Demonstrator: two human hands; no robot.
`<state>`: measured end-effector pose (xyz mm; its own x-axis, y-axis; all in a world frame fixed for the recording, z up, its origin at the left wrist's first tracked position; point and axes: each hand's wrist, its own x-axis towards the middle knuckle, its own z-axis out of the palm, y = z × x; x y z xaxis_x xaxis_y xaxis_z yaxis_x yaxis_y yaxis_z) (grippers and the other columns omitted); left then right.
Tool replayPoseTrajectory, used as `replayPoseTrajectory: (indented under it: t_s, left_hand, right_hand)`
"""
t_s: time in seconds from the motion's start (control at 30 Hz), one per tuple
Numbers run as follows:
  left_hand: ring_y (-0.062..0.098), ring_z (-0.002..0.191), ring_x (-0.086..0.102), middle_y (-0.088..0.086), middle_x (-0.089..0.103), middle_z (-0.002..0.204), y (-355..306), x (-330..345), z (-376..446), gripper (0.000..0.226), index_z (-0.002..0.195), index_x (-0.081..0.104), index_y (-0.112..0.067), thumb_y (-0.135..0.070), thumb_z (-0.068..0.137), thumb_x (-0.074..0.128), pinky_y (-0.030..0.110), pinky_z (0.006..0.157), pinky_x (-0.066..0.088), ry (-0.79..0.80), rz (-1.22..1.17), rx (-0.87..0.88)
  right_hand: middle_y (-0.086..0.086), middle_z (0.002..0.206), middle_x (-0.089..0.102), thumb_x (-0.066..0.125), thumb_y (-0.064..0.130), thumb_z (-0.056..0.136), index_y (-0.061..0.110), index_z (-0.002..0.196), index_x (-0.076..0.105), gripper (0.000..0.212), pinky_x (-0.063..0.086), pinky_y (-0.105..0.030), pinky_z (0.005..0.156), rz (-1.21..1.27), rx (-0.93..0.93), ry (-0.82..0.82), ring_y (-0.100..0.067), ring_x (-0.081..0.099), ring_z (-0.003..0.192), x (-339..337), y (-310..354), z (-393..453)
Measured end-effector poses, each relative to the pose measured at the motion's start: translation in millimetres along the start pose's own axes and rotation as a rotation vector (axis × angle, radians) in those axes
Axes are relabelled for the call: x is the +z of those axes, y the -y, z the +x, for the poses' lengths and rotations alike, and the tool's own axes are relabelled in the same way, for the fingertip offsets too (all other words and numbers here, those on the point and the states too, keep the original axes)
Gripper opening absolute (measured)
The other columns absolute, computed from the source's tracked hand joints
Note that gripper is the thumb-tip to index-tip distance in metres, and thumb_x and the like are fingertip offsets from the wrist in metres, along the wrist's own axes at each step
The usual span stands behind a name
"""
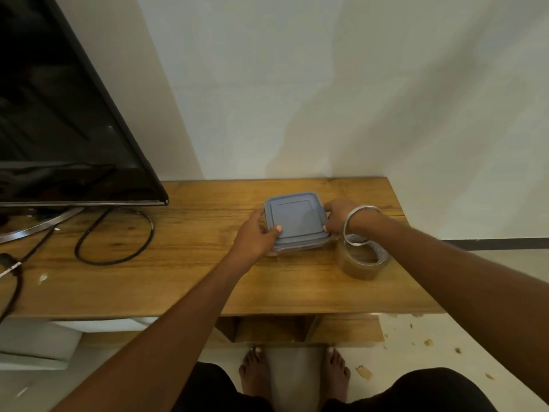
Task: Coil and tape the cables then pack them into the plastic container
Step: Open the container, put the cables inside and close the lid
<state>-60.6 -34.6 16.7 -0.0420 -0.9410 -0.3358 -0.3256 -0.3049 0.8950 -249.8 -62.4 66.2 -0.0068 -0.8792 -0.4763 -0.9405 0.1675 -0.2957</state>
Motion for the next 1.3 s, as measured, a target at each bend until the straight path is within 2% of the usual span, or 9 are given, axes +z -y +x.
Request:
replayPoseTrajectory:
  t_s: [0.1,0.2,0.3,0.37,0.5,0.8,0.9,1.07,1.3]
  left_hand:
    - [0.031,0.094,0.067,0.017,0.058,0.114,0,-1,0,0.066,0.15,0.03,-0.025,-0.016,0.093,0.063,0.045,0.07,0.062,0.02,-0.013,0.012]
    - [0.031,0.095,0.067,0.013,0.058,0.11,-2,1,3,0.066,0.15,0.031,-0.024,-0.013,0.093,0.063,0.049,0.074,0.06,0.013,-0.032,0.034]
    - [0.026,0.086,0.065,0.006,0.057,0.089,-5,8,11,0.065,0.15,0.031,-0.019,-0.011,0.093,0.062,0.048,0.076,0.059,-0.04,-0.047,0.049]
    - [0.024,0.083,0.063,0.013,0.054,0.085,-7,13,20,0.066,0.15,0.031,-0.017,-0.011,0.093,0.063,0.048,0.077,0.059,-0.063,-0.047,0.054]
    - [0.029,0.105,0.062,0.012,0.058,0.109,-11,26,38,0.067,0.149,0.035,-0.017,-0.017,0.091,0.067,0.049,0.088,0.056,-0.086,0.017,0.088]
    - [0.026,0.108,0.061,0.008,0.059,0.11,-27,74,67,0.053,0.14,0.05,-0.02,-0.016,0.09,0.068,0.046,0.094,0.054,-0.066,0.062,0.177]
    - [0.027,0.11,0.061,0.011,0.061,0.115,-33,87,71,0.057,0.142,0.047,-0.021,-0.018,0.089,0.068,0.047,0.094,0.054,-0.042,0.058,0.193]
    - [0.026,0.106,0.062,0.004,0.057,0.106,-43,101,72,0.07,0.15,0.032,-0.021,-0.019,0.09,0.068,0.046,0.093,0.055,-0.051,0.05,0.187]
    - [0.026,0.113,0.06,0.008,0.053,0.136,-31,109,44,0.069,0.148,0.029,-0.016,-0.042,0.092,0.061,0.044,0.094,0.054,-0.088,0.084,-0.013]
  right_hand:
    - [-0.014,0.115,0.064,0.066,0.016,0.085,0.006,0.127,0.053,0.046,0.052,-0.036,0.09,0.016,-0.002,-0.036,-0.028,0.062,0.103,1,-3,-1]
    - [-0.014,0.121,0.061,0.061,0.015,0.088,0.005,0.125,0.055,0.038,0.047,-0.033,0.089,0.001,-0.027,-0.124,-0.029,0.058,0.109,2,-4,1]
    - [-0.015,0.118,0.063,0.058,0.012,0.09,0.003,0.122,0.058,0.033,0.047,-0.033,0.088,0.002,-0.041,-0.177,-0.03,0.059,0.107,2,-5,7]
    - [-0.016,0.116,0.064,0.057,0.011,0.09,0.004,0.122,0.059,0.033,0.048,-0.031,0.086,0.02,-0.035,-0.215,-0.03,0.06,0.106,0,-10,11]
    - [-0.017,0.124,0.06,0.053,0.017,0.093,0.005,0.128,0.054,0.037,0.046,-0.034,0.093,0.048,-0.01,-0.287,-0.032,0.056,0.114,-6,-28,20]
    - [-0.017,0.117,0.065,0.057,0.016,0.091,0.014,0.136,0.048,0.046,0.044,-0.03,0.093,0.297,0.008,-0.438,-0.03,0.059,0.109,-14,-86,36]
    - [-0.018,0.121,0.063,0.056,0.018,0.091,0.012,0.134,0.05,0.043,0.041,-0.035,0.099,0.305,0.035,-0.482,-0.033,0.055,0.116,-15,-102,39]
    - [-0.02,0.117,0.063,0.053,0.02,0.093,0.012,0.129,0.052,0.038,0.044,-0.035,0.095,0.353,0.05,-0.545,-0.035,0.059,0.108,-10,-117,42]
    - [-0.021,0.121,0.059,0.044,0.013,0.096,0.001,0.127,0.048,0.033,0.044,-0.034,0.088,0.366,0.067,-0.592,-0.036,0.056,0.109,2,-120,20]
